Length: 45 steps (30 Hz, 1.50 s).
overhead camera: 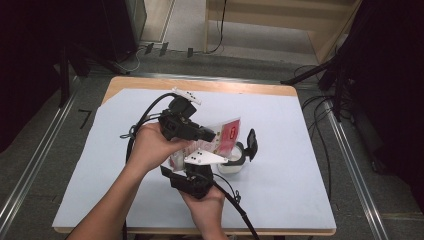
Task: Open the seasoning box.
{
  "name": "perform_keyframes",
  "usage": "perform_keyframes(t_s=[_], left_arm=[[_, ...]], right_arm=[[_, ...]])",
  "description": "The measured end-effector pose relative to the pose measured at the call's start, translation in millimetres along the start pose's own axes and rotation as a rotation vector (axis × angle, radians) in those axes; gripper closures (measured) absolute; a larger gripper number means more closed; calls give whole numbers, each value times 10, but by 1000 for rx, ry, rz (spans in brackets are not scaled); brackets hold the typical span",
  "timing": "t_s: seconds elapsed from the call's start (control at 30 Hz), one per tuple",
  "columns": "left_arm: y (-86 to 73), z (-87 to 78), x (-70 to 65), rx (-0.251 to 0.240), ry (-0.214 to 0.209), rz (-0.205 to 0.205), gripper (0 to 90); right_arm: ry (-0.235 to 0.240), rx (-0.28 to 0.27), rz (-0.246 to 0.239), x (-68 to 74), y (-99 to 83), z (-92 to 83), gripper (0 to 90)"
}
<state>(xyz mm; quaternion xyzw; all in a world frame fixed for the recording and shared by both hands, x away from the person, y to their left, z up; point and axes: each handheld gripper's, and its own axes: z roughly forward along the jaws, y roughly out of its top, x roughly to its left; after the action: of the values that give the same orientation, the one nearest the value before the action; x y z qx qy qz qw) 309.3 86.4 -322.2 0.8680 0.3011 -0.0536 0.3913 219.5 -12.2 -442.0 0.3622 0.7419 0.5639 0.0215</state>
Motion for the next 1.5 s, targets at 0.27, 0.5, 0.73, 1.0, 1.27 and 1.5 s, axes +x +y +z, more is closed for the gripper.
perform_keyframes(t_s=[0.27, 0.5, 0.73, 1.0, 1.27, 1.5], left_arm=[[5, 5, 8, -15, 0, -7, 827], [3, 6, 3, -28, -13, -8, 825], [6, 7, -5, -32, -6, -7, 825], [4, 11, -12, -32, -2, 0, 823], [4, 11, -8, -27, 0, 2, 824], [1, 15, 4, -25, -1, 1, 824]], right_arm=[[4, 4, -8, 11, 18, 2, 617], [9, 15, -10, 11, 35, 9, 622], [-15, 20, -37, 29, 43, 14, 631], [-22, 20, -50, 32, 39, 23, 632], [-33, 22, -63, 40, 34, 27, 633], [-34, 24, -59, 35, 31, 32, 634]])
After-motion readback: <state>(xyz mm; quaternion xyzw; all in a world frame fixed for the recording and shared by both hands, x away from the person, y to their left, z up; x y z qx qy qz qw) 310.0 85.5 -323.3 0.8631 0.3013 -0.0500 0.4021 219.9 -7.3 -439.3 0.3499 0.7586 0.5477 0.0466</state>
